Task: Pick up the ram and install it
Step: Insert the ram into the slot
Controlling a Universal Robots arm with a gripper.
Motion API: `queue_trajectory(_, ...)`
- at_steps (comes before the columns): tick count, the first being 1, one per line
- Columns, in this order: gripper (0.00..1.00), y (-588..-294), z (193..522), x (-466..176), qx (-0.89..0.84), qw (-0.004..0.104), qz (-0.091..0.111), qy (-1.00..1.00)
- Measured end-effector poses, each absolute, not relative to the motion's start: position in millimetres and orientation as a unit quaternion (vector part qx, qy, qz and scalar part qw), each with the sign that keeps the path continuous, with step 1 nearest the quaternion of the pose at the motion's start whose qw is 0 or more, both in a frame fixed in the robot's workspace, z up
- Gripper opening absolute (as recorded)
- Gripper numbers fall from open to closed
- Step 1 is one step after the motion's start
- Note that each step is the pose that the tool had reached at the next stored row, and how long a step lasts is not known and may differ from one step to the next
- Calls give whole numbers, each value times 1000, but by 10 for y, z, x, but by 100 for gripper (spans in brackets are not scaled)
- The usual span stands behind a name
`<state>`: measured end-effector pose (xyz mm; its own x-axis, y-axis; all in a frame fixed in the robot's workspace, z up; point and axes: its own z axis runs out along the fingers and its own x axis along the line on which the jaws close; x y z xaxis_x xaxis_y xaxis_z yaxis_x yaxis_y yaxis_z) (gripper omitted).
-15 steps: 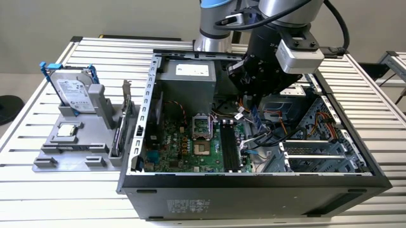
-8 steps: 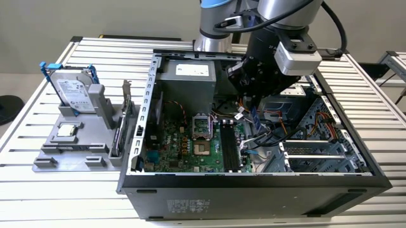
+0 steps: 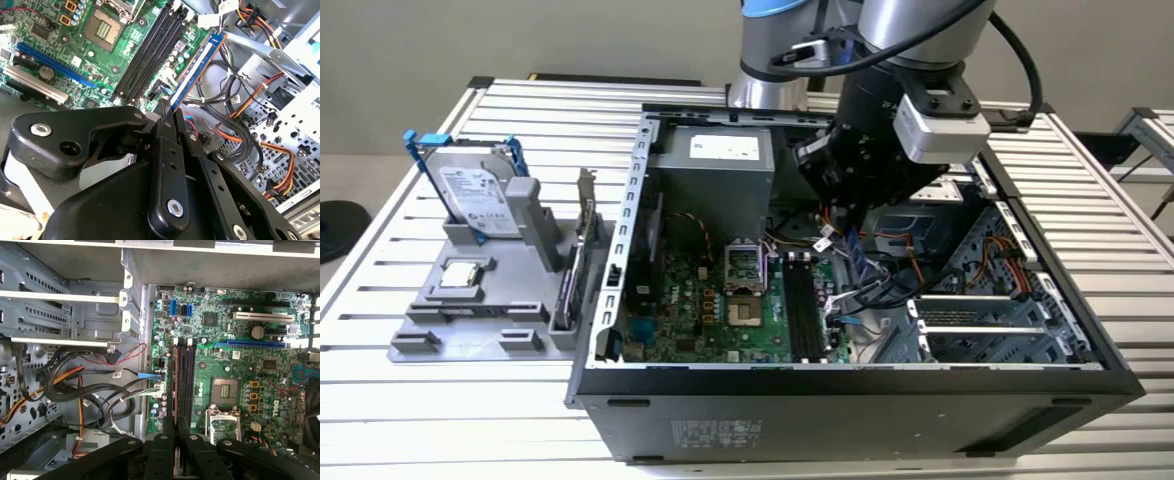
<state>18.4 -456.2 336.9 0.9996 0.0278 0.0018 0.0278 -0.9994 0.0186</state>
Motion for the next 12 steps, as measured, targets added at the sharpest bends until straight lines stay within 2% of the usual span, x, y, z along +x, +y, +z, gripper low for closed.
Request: queue_trajectory(12,0,-4531,3272,184,1000,15,1,14)
